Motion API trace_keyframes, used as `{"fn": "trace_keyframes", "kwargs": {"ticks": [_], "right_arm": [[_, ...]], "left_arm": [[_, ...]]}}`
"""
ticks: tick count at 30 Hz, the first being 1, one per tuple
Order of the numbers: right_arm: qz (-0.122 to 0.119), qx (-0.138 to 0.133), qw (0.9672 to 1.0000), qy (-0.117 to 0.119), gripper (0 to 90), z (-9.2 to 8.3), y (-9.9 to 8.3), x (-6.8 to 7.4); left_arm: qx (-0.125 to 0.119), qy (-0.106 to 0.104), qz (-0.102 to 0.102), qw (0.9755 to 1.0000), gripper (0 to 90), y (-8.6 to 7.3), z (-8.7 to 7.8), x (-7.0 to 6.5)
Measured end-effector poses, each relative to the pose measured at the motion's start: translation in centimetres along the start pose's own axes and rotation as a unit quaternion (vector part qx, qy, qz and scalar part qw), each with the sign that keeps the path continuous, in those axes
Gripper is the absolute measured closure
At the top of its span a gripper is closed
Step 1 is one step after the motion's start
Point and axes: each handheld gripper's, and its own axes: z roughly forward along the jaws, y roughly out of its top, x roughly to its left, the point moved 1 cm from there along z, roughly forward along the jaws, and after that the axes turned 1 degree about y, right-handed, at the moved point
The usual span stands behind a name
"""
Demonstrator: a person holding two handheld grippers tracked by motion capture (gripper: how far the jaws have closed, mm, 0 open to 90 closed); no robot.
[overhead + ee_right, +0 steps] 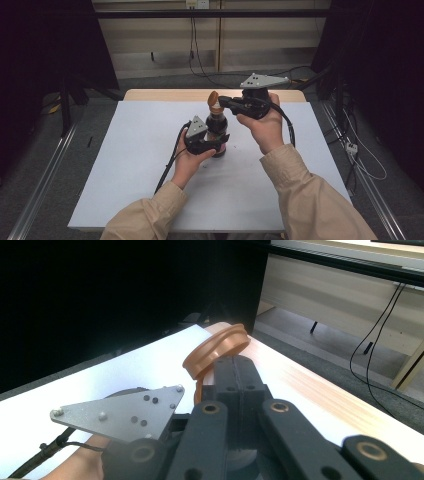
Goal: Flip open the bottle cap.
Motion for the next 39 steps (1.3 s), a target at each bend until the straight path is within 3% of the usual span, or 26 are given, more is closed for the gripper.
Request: {"fn": "trace_keyframes", "kwargs": {"ticks": [39], "right_arm": [[0.0, -0.002, 1.0, 0.004, 90.0, 0.53, 0.42, 0.35]], "left_arm": [[-0.002, 0.002, -0.002, 1.0, 30.3, -0.02, 0.03, -0.09]]}}
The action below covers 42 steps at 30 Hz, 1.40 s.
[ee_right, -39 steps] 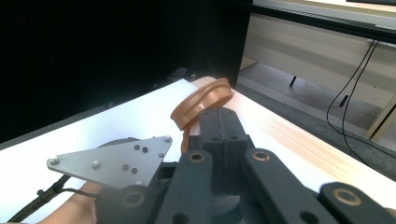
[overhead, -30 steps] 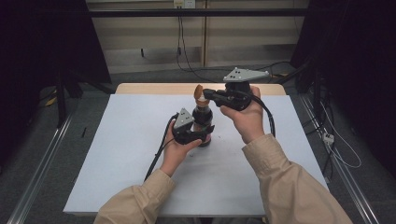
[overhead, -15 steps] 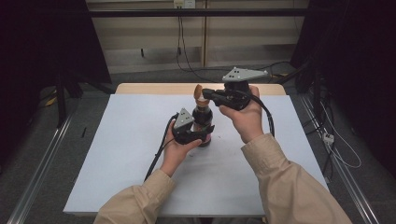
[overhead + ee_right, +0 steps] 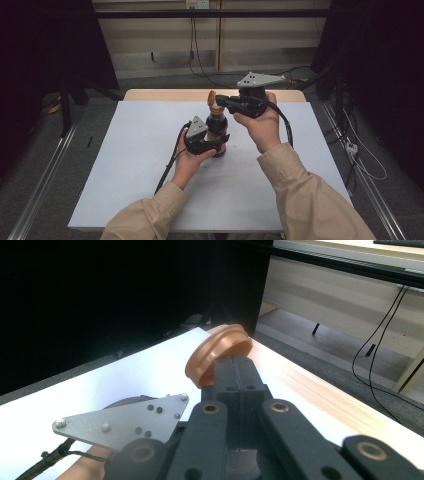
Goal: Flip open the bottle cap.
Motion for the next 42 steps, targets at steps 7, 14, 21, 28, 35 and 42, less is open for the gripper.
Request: {"fn": "trace_keyframes", "kwargs": {"ticks": [7, 14, 21, 28, 35, 42], "right_arm": [[-0.001, -0.002, 1.0, 0.002, 90.0, 0.1, 0.1, 0.2], [-0.001, -0.002, 1.0, 0.002, 90.0, 0.0, 0.1, 0.2], [0.006, -0.005, 1.0, 0.002, 90.0, -0.3, -0.2, -0.1], [0.013, -0.013, 0.9998, 0.001, 89.7, -1.0, -0.8, -0.3], [0.017, -0.013, 0.9997, -0.009, 74.2, -1.8, -1.4, -0.6], [0.019, -0.018, 0.9995, -0.02, 57.1, -2.3, -1.8, -0.6]], "left_arm": [[0.001, 0.001, 0.001, 1.0, 30.3, 0.0, 0.0, 0.0], [0.0, 0.002, 0.001, 1.0, 30.0, 0.0, -0.1, 0.0], [-0.005, 0.001, -0.001, 1.0, 29.3, -0.1, -0.1, 0.1], [-0.003, 0.0, -0.008, 1.0, 28.0, -0.1, -0.1, 0.1], [0.013, 0.003, -0.022, 0.9997, 19.1, -0.1, -0.3, 0.2], [0.017, -0.011, -0.039, 0.999, 14.9, 0.2, -1.3, 0.5]]}}
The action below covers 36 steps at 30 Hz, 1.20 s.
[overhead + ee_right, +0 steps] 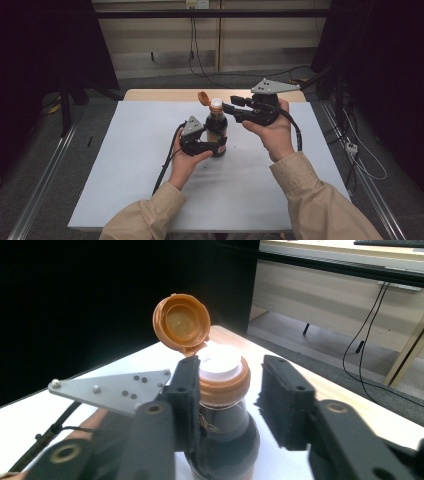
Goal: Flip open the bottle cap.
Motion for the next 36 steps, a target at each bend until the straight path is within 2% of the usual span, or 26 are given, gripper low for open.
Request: {"fn": "trace_keyframes", "kwargs": {"ticks": [6, 10, 13, 15, 20, 23, 27, 31, 33, 36], "right_arm": [[0.012, -0.004, 0.9999, -0.005, 44.5, -0.3, -0.7, 0.1], [0.02, -0.002, 0.9998, -0.002, 37.7, -0.6, -1.5, 0.1], [0.019, 0.001, 0.9998, -0.005, 33.7, -0.8, -2.1, 0.1], [0.015, 0.004, 0.9999, -0.007, 30.9, -1.0, -2.5, 0.1], [0.02, 0.002, 0.9998, -0.006, 28.3, -1.7, -3.7, 0.1], [0.019, 0.005, 0.9998, -0.007, 27.4, -2.1, -4.6, 0.2], [0.026, 0.006, 0.9996, -0.005, 26.7, -2.5, -5.9, 0.2], [0.03, 0.008, 0.9995, -0.005, 26.2, -2.8, -7.0, 0.1], [0.03, 0.007, 0.9995, -0.005, 25.9, -3.0, -7.5, 0.1], [0.023, 0.008, 0.9997, -0.002, 25.5, -3.0, -8.0, 0.3]], "left_arm": [[0.005, -0.006, -0.006, 0.9999, 10.0, 0.3, -0.9, -0.1], [-0.002, -0.016, -0.006, 0.9999, 9.2, 0.4, -1.8, -0.1], [-0.002, -0.021, -0.014, 0.9997, 8.0, 0.3, -2.5, 0.1], [-0.004, -0.02, -0.01, 0.9997, 6.4, 0.3, -3.1, 0.1], [0.0, -0.02, -0.001, 0.9998, 4.7, 0.5, -4.5, 0.2], [-0.007, -0.033, -0.015, 0.9993, 5.7, 0.7, -5.1, 0.2], [-0.012, -0.04, -0.021, 0.9989, 6.4, 0.5, -5.8, 0.2], [-0.012, -0.035, -0.019, 0.9991, 6.2, 0.1, -6.5, 0.4], [-0.013, -0.038, -0.016, 0.9991, 6.4, 0.0, -7.0, 0.4], [-0.01, -0.035, 0.005, 0.9993, 6.5, -0.2, -7.9, 0.4]]}}
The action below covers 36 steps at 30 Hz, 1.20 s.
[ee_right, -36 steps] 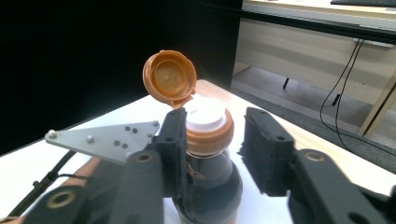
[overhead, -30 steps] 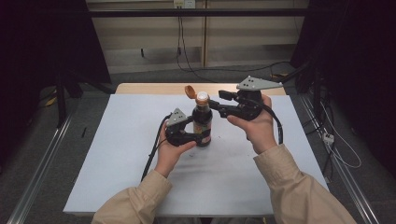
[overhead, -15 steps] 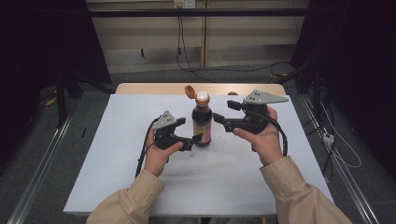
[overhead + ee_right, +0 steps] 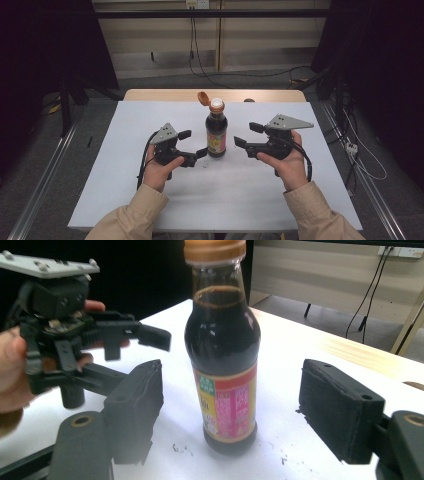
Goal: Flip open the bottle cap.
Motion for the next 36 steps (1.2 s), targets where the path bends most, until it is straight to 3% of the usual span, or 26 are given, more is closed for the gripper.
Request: {"fn": "trace_keyframes", "kwargs": {"ticks": [7, 14, 21, 30, 36], "right_arm": [[-0.009, 0.002, 1.0, 0.002, 24.5, -0.4, -1.4, 0.4], [0.001, 0.005, 1.0, 0.004, 24.2, -0.8, -3.6, 0.1], [0.007, 0.004, 0.9999, 0.007, 24.1, -1.4, -5.9, -0.5], [0.01, 0.008, 0.9999, -0.002, 24.1, -2.3, -8.0, -0.9], [0.006, 0.01, 0.9999, -0.011, 23.5, -3.0, -9.5, -1.3]], "left_arm": [[-0.004, -0.013, 0.01, 0.9999, 7.2, -0.5, -2.0, -0.2], [-0.001, -0.012, 0.014, 0.9998, 7.2, -1.3, -3.9, 0.1], [0.007, -0.006, 0.019, 0.9998, 7.2, -2.0, -5.2, 0.4], [0.008, -0.005, 0.008, 0.9999, 7.3, -2.9, -6.8, 0.7], [0.011, 0.011, 0.009, 0.9998, 7.6, -3.5, -8.1, 1.3]]}}
